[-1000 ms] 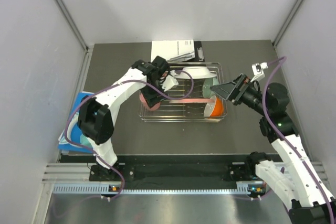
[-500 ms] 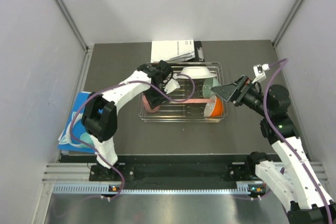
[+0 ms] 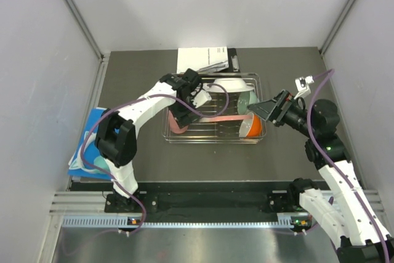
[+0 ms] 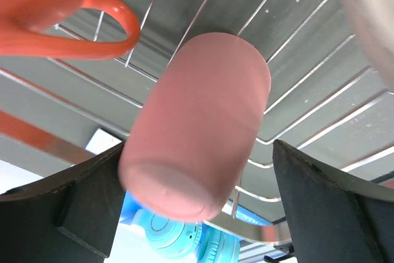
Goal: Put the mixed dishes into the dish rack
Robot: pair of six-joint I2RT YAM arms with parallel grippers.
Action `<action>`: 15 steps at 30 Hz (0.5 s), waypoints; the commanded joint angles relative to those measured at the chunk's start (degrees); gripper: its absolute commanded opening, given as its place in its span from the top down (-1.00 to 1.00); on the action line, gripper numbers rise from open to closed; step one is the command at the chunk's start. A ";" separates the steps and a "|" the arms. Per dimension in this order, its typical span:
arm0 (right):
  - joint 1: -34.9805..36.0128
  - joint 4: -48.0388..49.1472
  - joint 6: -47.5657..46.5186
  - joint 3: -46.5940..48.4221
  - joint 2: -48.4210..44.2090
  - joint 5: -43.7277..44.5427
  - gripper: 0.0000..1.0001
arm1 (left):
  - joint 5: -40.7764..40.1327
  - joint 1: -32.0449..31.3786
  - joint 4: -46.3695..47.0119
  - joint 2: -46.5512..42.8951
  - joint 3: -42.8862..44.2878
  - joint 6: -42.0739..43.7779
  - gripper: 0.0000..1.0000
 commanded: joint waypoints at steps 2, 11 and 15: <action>-0.85 -0.83 -2.25 1.42 -0.35 0.28 -0.99 | 1.76 -0.50 -1.03 -5.43 4.28 -1.14 -0.98; -0.93 -8.79 -9.43 5.89 1.14 4.57 -0.99 | 0.53 -0.41 -6.39 -11.23 15.69 -4.21 -0.98; -0.85 -19.08 -18.76 11.00 2.81 16.68 -0.99 | -13.06 -0.24 3.92 -18.07 14.06 -10.71 -0.98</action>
